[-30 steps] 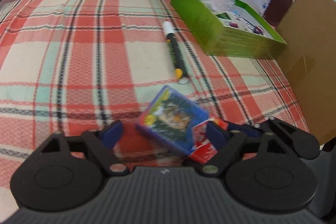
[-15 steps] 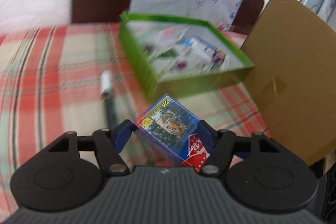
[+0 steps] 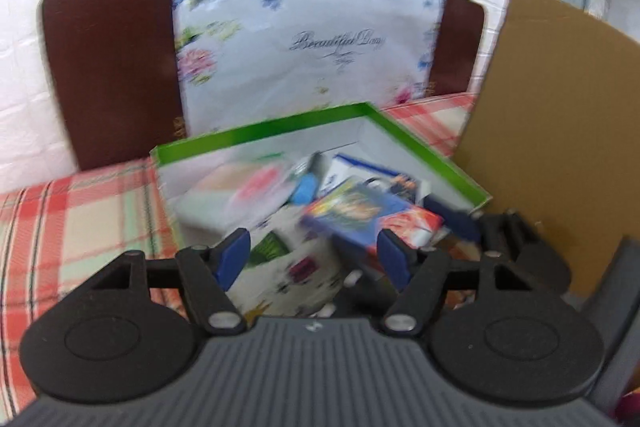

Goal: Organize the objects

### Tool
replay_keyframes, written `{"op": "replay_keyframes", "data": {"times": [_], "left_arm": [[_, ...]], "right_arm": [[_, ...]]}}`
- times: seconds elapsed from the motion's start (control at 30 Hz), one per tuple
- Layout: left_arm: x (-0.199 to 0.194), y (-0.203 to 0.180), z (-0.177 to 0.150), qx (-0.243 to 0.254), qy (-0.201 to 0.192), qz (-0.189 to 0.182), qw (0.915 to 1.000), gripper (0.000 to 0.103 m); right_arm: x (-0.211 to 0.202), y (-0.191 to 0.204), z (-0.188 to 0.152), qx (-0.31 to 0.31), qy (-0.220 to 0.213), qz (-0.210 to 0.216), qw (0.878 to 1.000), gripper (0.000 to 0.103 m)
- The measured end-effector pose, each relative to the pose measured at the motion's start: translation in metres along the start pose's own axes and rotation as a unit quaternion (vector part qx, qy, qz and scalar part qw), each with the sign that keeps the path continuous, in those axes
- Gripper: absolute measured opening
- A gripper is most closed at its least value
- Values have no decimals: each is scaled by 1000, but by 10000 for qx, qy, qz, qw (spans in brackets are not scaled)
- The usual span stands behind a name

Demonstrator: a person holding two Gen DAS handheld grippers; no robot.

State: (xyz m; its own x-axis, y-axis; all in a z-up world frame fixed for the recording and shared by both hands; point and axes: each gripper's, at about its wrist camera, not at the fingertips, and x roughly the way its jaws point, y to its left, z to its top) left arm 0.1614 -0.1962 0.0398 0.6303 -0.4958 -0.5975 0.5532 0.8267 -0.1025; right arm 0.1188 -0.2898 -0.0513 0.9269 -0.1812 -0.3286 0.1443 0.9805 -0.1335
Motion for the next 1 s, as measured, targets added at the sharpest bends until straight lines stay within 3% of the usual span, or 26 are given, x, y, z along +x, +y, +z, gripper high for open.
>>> {"op": "replay_keyframes", "data": {"times": [0.13, 0.3, 0.57, 0.87, 1.0], "left_arm": [[-15, 26, -20, -140, 1, 79, 9999, 74], [-34, 68, -50, -753, 143, 244, 9968, 75], [-44, 111, -113, -1265, 681, 731, 9869, 76], [-68, 123, -142, -1012, 407, 1471, 9831, 77], [-80, 146, -151, -1199, 328, 1662, 9782, 77]], "right_arm": [[-10, -6, -10, 156, -34, 121, 9998, 84], [-52, -4, -28, 389, -253, 222, 9987, 89], [-82, 28, -48, 339, 354, 1090, 9928, 89], [-92, 97, -52, -453, 731, 2128, 9733, 87], [-78, 106, -44, -127, 925, 2336, 9679, 85]]}}
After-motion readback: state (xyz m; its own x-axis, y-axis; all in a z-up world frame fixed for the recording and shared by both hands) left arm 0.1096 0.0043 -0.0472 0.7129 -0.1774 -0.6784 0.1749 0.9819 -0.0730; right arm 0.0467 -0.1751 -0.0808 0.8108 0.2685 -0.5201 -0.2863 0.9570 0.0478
